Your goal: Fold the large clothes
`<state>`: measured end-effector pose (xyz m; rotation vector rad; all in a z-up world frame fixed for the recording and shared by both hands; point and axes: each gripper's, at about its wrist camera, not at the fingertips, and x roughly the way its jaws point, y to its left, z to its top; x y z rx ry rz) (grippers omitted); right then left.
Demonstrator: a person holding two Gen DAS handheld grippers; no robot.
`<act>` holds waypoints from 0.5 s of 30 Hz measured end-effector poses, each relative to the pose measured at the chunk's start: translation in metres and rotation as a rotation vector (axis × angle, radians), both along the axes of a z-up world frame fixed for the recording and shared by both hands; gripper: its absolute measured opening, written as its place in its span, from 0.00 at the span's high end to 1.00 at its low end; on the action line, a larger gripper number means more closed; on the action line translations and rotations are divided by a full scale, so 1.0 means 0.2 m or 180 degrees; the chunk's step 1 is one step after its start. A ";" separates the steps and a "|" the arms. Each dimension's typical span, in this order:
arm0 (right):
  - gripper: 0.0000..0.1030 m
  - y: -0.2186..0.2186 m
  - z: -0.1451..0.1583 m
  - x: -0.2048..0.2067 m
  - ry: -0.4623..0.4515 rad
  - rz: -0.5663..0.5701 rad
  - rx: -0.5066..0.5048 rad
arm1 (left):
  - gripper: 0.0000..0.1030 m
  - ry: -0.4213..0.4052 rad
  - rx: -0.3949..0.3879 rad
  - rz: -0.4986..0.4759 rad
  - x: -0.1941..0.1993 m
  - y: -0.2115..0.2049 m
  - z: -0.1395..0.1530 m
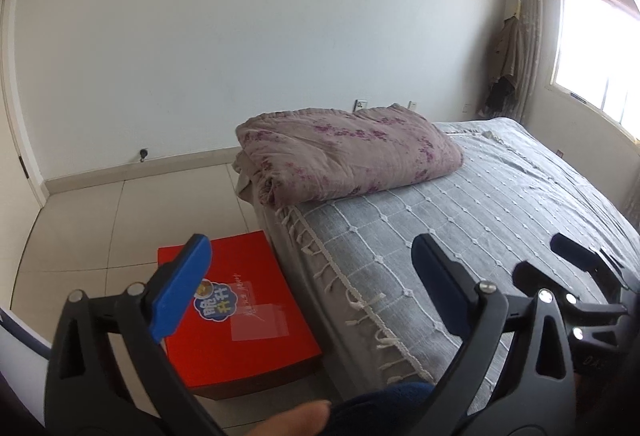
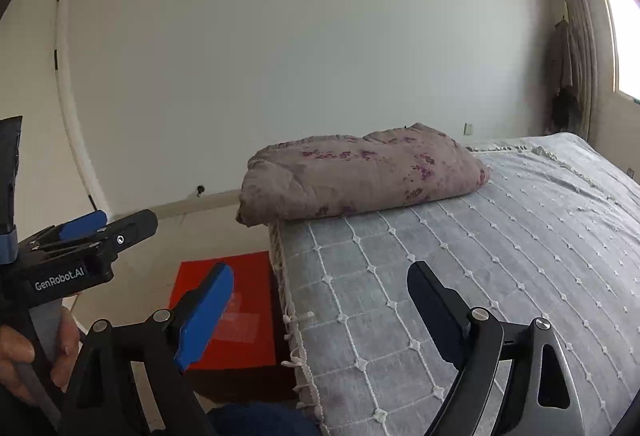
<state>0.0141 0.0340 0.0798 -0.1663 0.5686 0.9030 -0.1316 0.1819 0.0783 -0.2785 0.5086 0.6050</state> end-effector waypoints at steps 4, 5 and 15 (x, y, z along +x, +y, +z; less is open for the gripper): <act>0.12 -0.03 0.05 -0.05 -0.0083 -0.0094 -0.0003 | 0.01 0.0123 0.0179 -0.0041 0.00 -0.08 -0.01; 0.11 -0.04 0.06 -0.06 -0.0133 -0.0135 -0.0024 | 0.01 0.0151 0.0211 0.0007 0.00 -0.09 -0.01; 0.00 -0.07 0.06 -0.10 -0.0145 -0.0260 -0.0078 | 0.01 0.0171 0.0332 0.0172 -0.06 -0.12 0.02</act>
